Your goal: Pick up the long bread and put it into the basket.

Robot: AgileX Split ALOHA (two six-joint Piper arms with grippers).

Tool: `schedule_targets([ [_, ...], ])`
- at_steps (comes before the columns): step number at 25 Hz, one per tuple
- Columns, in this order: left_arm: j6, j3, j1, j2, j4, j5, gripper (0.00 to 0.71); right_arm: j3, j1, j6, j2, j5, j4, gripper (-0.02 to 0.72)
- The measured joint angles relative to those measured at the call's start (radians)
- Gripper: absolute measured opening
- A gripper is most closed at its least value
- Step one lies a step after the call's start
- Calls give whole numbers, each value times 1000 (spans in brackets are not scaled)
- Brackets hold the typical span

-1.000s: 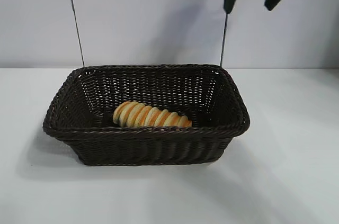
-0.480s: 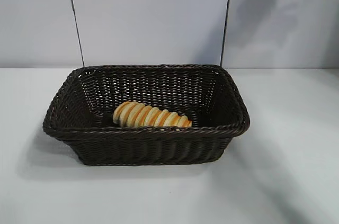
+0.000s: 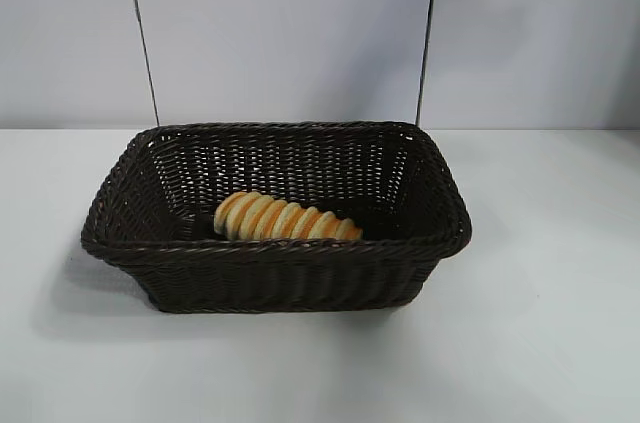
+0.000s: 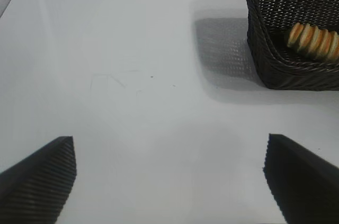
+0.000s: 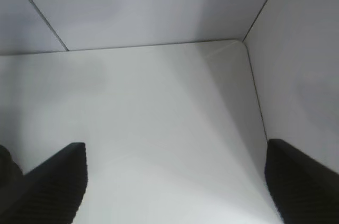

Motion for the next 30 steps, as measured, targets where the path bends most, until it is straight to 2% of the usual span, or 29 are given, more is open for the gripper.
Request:
schedule_targets([
  [7,0,0,0,0,0,0,695,271,1,8,-457,-14,-18,654],
  [12,0,0,0,0,0,0,695,451,3,8,-704,-26,-31,654],
  [17,0,0,0,0,0,0,695,611,3,9,-899,-7,-33,654],
  [22,0,0,0,0,0,0,695,746,3,16,-985,3,-27,654],
  [30,0,0,0,0,0,0,695,958,3,88,-985,3,9,654],
])
